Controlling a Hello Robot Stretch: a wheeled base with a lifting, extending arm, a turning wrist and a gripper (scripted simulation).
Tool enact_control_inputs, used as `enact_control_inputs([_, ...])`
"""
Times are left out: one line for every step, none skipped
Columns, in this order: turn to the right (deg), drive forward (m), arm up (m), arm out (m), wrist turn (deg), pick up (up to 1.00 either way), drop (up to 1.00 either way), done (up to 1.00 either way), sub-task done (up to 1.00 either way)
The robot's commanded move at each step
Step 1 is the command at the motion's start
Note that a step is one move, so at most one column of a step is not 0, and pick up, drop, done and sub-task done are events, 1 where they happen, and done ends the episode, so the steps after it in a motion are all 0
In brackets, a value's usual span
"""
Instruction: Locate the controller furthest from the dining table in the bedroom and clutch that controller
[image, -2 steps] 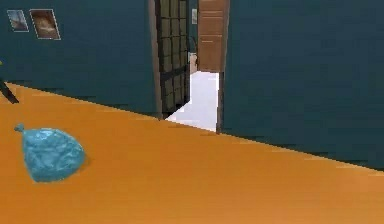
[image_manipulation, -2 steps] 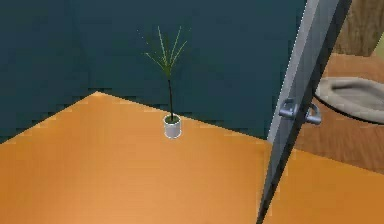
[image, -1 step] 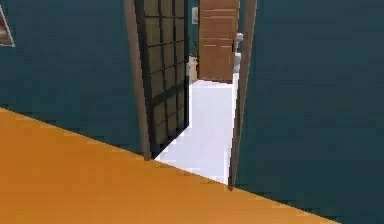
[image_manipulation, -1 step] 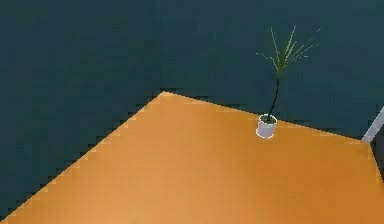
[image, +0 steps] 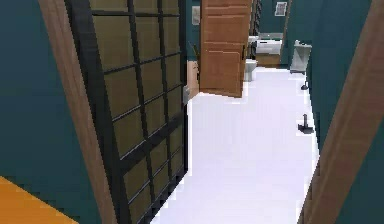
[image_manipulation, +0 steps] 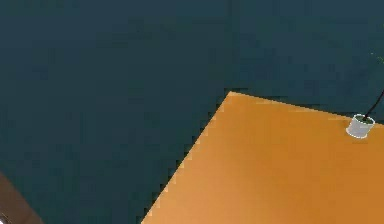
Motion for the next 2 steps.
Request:
enact_control_inputs([-6.0,0.0,0.0,0.0,0.0,0.0,0.0,0.0,0.0])
enact_control_inputs([0.0,0.35,0.0,0.0,0.0,0.0,0.0,0.0,0.0])
